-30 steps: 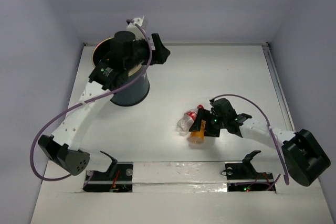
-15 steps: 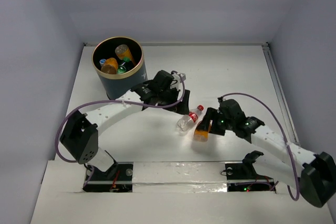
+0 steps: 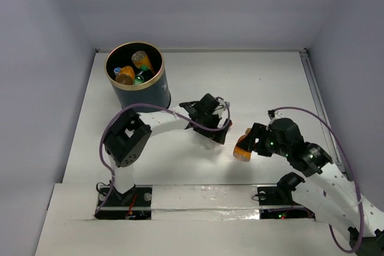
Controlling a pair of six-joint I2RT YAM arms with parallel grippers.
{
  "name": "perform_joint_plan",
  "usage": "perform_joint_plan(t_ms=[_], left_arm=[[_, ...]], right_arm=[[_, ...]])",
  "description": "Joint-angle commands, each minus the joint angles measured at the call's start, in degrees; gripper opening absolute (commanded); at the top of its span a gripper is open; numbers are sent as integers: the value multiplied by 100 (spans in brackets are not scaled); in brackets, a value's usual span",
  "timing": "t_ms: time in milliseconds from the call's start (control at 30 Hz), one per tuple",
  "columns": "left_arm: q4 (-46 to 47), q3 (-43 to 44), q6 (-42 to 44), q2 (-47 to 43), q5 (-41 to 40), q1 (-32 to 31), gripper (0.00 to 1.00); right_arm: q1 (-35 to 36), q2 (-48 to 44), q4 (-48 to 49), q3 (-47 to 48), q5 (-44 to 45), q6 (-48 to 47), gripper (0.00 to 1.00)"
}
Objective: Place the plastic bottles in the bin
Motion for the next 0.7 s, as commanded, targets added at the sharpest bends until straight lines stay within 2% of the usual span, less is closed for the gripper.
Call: perform_joint_plan(t_ms=[0, 67, 100, 167, 367, 500, 667], left_arm=[[20, 244, 173, 99, -463, -109, 88], [46, 244, 155, 100, -578, -109, 73], [46, 305, 155, 22, -613, -109, 57], [-59, 428, 155, -128, -771, -109, 44], [-762, 1482, 199, -1076, -1141, 119, 43], [-1157, 2343, 208, -1814, -1194, 786, 42], [-1535, 3293, 120, -2159, -1299, 2289, 42]], right_arm=[[28, -158, -172, 347, 55, 108, 33], [28, -176, -181, 452, 55, 125, 33], [28, -193, -224, 505, 64, 117, 33], [28, -202, -269, 716, 107, 90, 33], [28, 263, 3, 1374, 37, -120, 33], [28, 1009, 705, 2006, -278, -287, 33], [28, 2440, 1233, 3263, -771, -604, 33]])
